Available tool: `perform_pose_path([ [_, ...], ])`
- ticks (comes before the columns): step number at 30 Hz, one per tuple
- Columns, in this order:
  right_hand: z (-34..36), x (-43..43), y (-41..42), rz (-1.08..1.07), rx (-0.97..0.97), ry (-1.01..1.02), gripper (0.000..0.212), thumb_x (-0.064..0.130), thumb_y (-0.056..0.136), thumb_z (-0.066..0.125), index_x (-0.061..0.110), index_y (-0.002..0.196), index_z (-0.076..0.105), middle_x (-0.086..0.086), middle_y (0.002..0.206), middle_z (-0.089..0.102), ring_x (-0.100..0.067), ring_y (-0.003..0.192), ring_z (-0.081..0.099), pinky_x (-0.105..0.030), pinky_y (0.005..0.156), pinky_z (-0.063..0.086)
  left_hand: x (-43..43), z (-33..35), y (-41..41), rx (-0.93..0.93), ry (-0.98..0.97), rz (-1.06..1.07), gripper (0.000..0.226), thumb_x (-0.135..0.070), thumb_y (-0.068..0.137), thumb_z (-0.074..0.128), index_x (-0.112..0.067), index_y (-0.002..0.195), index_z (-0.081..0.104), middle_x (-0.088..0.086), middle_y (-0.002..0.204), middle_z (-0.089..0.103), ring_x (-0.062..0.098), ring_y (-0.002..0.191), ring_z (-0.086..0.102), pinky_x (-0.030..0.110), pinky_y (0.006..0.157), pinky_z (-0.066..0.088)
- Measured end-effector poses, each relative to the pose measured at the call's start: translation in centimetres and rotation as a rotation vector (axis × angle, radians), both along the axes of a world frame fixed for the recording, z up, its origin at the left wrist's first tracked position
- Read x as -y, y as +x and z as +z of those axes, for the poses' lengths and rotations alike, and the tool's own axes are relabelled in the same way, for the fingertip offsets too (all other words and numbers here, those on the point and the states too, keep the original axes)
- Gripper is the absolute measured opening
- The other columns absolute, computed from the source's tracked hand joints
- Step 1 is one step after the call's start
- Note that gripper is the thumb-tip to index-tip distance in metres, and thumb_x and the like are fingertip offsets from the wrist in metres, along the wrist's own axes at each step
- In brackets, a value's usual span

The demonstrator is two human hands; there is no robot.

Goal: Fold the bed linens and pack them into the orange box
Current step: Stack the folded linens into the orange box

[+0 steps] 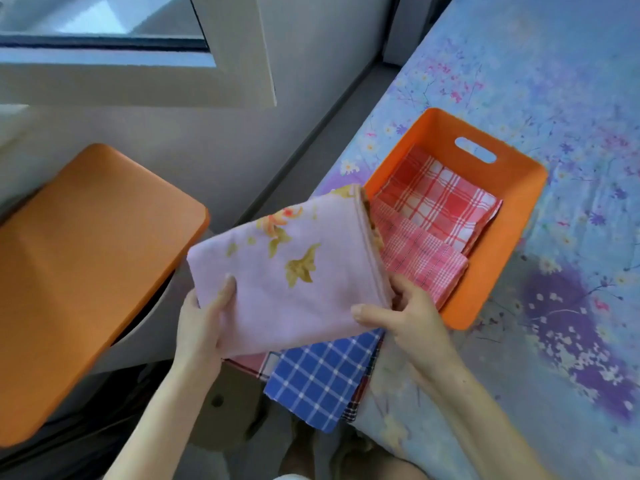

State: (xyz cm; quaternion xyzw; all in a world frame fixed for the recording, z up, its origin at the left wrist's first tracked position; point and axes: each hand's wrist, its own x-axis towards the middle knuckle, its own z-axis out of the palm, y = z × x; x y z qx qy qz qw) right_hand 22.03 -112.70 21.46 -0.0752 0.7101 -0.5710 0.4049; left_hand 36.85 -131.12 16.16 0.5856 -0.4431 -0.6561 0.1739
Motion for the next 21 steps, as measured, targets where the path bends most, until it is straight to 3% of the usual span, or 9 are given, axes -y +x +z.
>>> perform_pose_path([
  [3,-0.4,-3.1,-3.3,-0.258,-0.101,0.059,0.032,0.001,0.072,0.072,0.019,0.098,0.067,0.008,0.086,0.074,-0.007,0.077,0.069,-0.021,0.064,0.054,-0.6,3.1,-7.5,-0.043,-0.395,-0.186,0.041,-0.040,0.077,0.073,-0.015,0.104,0.055,-0.008,0.092,0.062,0.007,0.083,0.059,0.027,0.072,0.044],
  [5,-2.1,-4.4,-5.1,-0.437,-0.106,0.142,0.028,-0.006,0.073,0.067,0.016,0.090,0.066,0.008,0.080,0.072,-0.006,0.066,0.068,-0.021,0.060,0.056,-1.5,3.1,-13.1,0.047,-0.590,-0.372,0.046,-0.046,0.074,0.067,-0.020,0.108,0.052,-0.011,0.090,0.060,0.010,0.083,0.057,0.029,0.075,0.042],
  [9,-6.9,-5.5,-8.2,-0.561,-0.040,0.370,0.012,0.004,0.063,0.067,0.006,0.075,0.064,-0.007,0.071,0.066,-0.027,0.067,0.065,-0.048,0.066,0.058,-3.7,-0.4,-23.1,0.278,-0.792,-0.761,0.045,-0.042,0.084,0.061,-0.015,0.117,0.047,0.005,0.102,0.064,0.029,0.097,0.057,0.031,0.071,0.033],
  [11,-9.1,-5.6,-9.1,-0.442,-0.047,0.515,0.020,0.022,0.053,0.064,0.006,0.064,0.065,-0.009,0.066,0.067,-0.034,0.068,0.067,-0.053,0.065,0.056,-4.0,-3.2,-25.2,0.326,-0.832,-0.891,0.042,-0.040,0.087,0.058,-0.013,0.116,0.045,0.009,0.105,0.063,0.033,0.097,0.057,0.032,0.068,0.033],
  [13,-10.5,-5.7,-9.6,-0.180,-0.083,0.714,0.022,0.034,0.065,0.060,0.016,0.072,0.070,-0.010,0.079,0.071,-0.035,0.078,0.067,-0.046,0.070,0.056,-3.9,-5.8,-25.7,0.410,-0.883,-1.030,0.037,-0.030,0.090,0.056,-0.011,0.119,0.045,0.011,0.111,0.059,0.033,0.101,0.056,0.035,0.070,0.036],
  [15,-10.4,-5.9,-9.8,0.142,-0.230,0.998,0.024,0.030,0.083,0.054,0.015,0.096,0.067,-0.012,0.105,0.067,-0.033,0.097,0.063,-0.032,0.071,0.047,-3.8,-7.5,-25.3,0.588,-1.043,-1.246,0.035,-0.013,0.091,0.051,-0.008,0.125,0.046,0.014,0.117,0.051,0.033,0.106,0.052,0.038,0.076,0.044],
  [17,-10.5,-6.3,-10.8,0.314,-0.459,1.167,0.021,0.017,0.092,0.049,0.011,0.110,0.059,-0.009,0.112,0.062,-0.031,0.102,0.060,-0.029,0.067,0.038,-4.2,-8.4,-25.2,0.758,-1.235,-1.457,0.033,-0.006,0.091,0.047,-0.011,0.124,0.051,0.013,0.120,0.046,0.031,0.108,0.048,0.035,0.078,0.044],
  [19,-10.5,-6.3,-12.3,0.390,-0.677,1.156,0.022,0.017,0.096,0.047,0.012,0.117,0.051,-0.006,0.116,0.058,-0.028,0.106,0.058,-0.030,0.066,0.036,-4.8,-8.8,-25.2,0.852,-1.315,-1.642,0.030,-0.009,0.094,0.044,-0.014,0.122,0.053,0.009,0.121,0.046,0.027,0.107,0.048,0.032,0.075,0.036],
  [21,-11.7,-5.9,-14.2,0.547,-0.685,1.099,0.044,0.031,0.095,0.050,0.017,0.135,0.037,-0.008,0.133,0.046,-0.028,0.122,0.046,-0.033,0.081,0.042,-4.6,-9.3,-25.5,0.905,-1.218,-1.762,0.034,-0.010,0.097,0.039,-0.014,0.129,0.047,0.009,0.122,0.050,0.027,0.109,0.052,0.031,0.074,0.038],
])
